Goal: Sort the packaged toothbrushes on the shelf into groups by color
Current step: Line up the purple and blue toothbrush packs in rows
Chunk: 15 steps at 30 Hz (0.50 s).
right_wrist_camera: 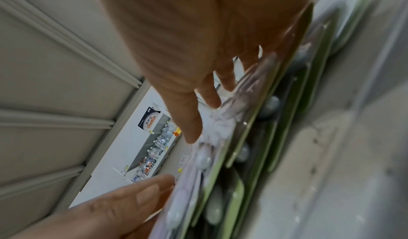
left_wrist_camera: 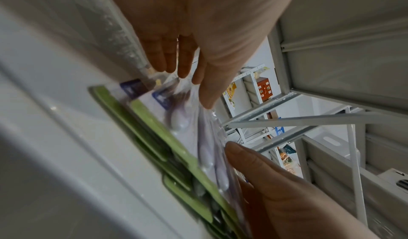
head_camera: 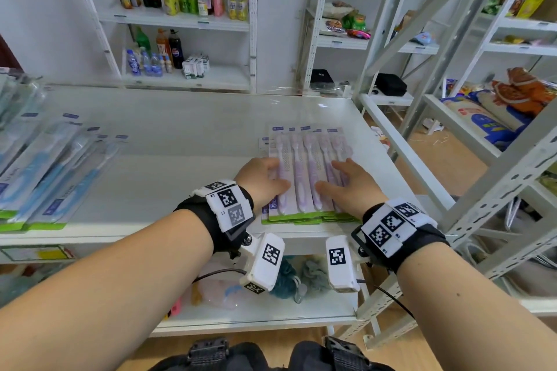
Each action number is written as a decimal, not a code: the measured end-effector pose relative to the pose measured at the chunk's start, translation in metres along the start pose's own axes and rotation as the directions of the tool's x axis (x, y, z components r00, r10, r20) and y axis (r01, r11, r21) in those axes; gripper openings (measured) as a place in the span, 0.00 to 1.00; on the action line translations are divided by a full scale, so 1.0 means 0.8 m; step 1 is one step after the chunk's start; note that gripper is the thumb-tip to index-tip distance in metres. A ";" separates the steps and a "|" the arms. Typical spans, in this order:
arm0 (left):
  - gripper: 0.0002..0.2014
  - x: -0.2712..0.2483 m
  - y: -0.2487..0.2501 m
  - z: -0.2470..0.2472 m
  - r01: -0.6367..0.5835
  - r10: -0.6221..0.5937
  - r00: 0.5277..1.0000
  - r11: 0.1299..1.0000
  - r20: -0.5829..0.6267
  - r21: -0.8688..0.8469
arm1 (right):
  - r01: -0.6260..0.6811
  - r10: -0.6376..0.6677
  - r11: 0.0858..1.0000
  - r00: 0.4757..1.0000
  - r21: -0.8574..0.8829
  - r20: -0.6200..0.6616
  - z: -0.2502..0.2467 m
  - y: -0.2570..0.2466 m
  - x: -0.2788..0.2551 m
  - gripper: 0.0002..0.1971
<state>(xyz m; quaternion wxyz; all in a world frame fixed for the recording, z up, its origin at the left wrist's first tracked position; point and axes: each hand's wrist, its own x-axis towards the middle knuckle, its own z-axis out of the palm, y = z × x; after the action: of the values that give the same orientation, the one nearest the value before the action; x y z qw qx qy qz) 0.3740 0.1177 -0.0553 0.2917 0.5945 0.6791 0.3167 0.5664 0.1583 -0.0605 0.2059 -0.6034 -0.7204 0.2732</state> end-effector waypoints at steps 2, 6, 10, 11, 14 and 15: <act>0.23 0.001 0.004 0.003 0.003 -0.005 0.999 0.998 0.040 0.059 | 0.006 -0.006 1.000 1.000 -0.002 0.005 0.000 0.001 0.000 0.37; 0.17 0.005 0.007 0.004 0.000 -0.005 0.999 0.993 0.041 0.120 | 0.013 -0.013 1.000 1.000 0.000 0.015 -0.001 0.001 -0.001 0.37; 0.25 0.004 0.008 0.003 0.042 -0.044 0.998 0.998 0.042 0.057 | 0.011 -0.011 0.997 1.000 0.080 0.004 -0.010 0.006 -0.003 0.35; 0.28 0.004 0.007 0.002 0.051 -0.054 0.998 0.997 0.042 0.052 | 0.004 -0.002 0.992 1.000 0.126 -0.018 -0.014 0.009 -0.003 0.34; 0.31 0.003 0.003 -0.001 0.095 -0.093 0.994 0.995 0.047 -0.031 | -0.044 0.061 0.974 0.996 0.221 -0.070 -0.027 0.024 -0.007 0.28; 0.29 0.003 0.001 -0.001 0.098 -0.093 0.994 0.992 0.062 -0.084 | -0.058 0.077 0.970 0.994 0.236 -0.072 -0.031 0.029 -0.008 0.27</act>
<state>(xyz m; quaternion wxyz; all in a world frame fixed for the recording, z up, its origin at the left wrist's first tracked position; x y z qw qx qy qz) 0.3738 0.1198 -0.0541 0.3513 0.5571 0.6837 0.3142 0.6005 0.1584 -0.0564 0.2949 -0.6098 -0.6532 0.3385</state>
